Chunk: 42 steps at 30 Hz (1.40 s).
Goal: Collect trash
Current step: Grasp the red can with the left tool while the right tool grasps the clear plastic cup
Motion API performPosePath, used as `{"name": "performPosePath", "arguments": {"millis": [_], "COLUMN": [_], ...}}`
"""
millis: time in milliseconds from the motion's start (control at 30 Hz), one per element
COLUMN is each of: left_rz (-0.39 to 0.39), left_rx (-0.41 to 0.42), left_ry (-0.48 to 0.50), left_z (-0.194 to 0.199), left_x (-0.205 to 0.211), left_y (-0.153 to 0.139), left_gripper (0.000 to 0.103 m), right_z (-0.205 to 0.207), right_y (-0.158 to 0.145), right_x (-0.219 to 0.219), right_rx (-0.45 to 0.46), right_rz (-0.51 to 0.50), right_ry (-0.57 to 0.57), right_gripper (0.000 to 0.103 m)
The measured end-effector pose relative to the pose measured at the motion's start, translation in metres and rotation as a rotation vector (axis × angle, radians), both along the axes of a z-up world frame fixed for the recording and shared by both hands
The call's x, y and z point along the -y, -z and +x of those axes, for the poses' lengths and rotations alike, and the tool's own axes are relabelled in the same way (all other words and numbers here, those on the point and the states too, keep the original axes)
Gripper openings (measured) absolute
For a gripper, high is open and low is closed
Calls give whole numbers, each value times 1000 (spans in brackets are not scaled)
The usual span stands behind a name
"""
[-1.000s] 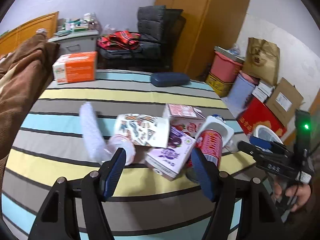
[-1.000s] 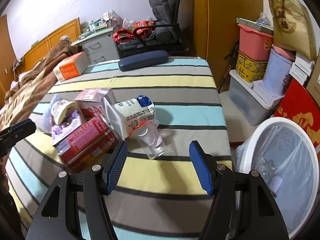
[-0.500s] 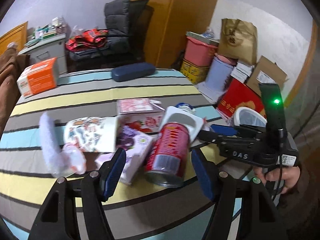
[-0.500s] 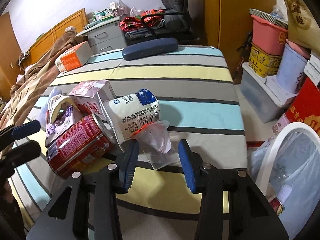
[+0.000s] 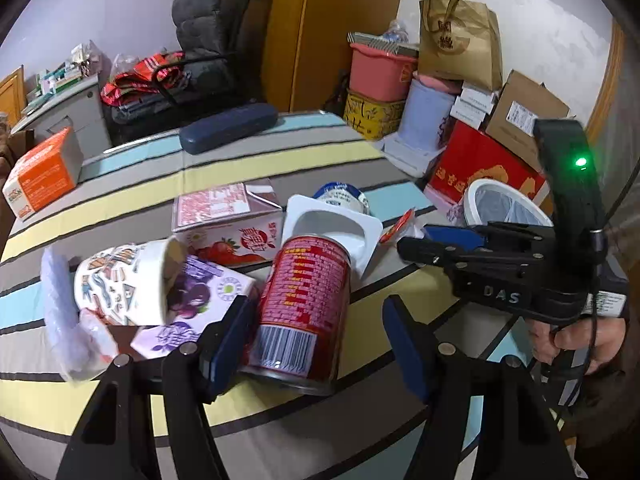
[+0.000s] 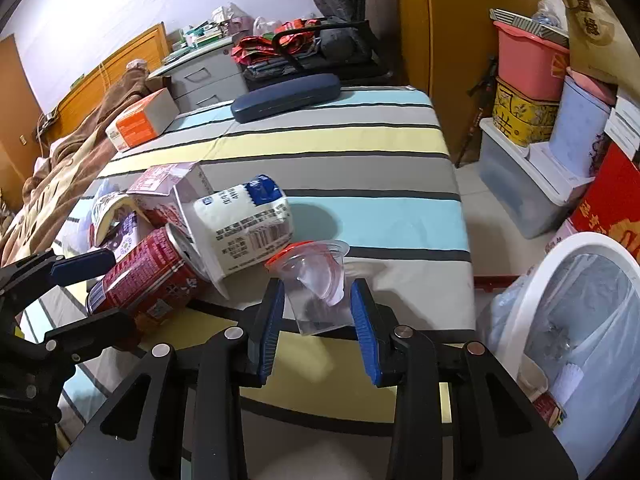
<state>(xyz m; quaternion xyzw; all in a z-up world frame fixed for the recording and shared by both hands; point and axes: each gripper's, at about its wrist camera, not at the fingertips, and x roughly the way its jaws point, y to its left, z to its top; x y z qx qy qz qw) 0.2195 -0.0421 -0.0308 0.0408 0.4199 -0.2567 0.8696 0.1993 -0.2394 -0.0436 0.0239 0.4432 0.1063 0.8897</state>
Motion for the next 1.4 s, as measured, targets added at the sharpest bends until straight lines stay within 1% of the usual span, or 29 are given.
{"name": "performPosePath", "arguments": {"millis": [100, 300, 500, 533, 633, 967, 1200, 1400], "left_rz": [32, 27, 86, 91, 118, 86, 53, 31], "left_rx": [-20, -20, -3, 0, -18, -29, 0, 27], "left_ry": [-15, -9, -1, -3, -11, -38, -54, -44], "left_z": [5, 10, 10, 10, 11, 3, -11, -24], "left_x": [4, 9, 20, 20, 23, 21, 18, 20], "left_y": [7, 9, 11, 11, 16, 16, 3, -12], "left_gripper": [70, 70, 69, 68, 59, 58, 58, 58], "right_z": [0, -2, -5, -5, -7, -16, -26, -39], "right_y": [0, 0, -1, -1, -1, -3, -7, -18], "right_x": [1, 8, 12, 12, 14, 18, 22, 28], "right_rx": [-2, 5, 14, 16, 18, 31, 49, 81], "right_rz": [-3, 13, 28, 29, 35, 55, 77, 95], "right_ry": [0, 16, 24, 26, 29, 38, 48, 62], "right_gripper": [36, 36, 36, 36, 36, 36, 36, 36]}}
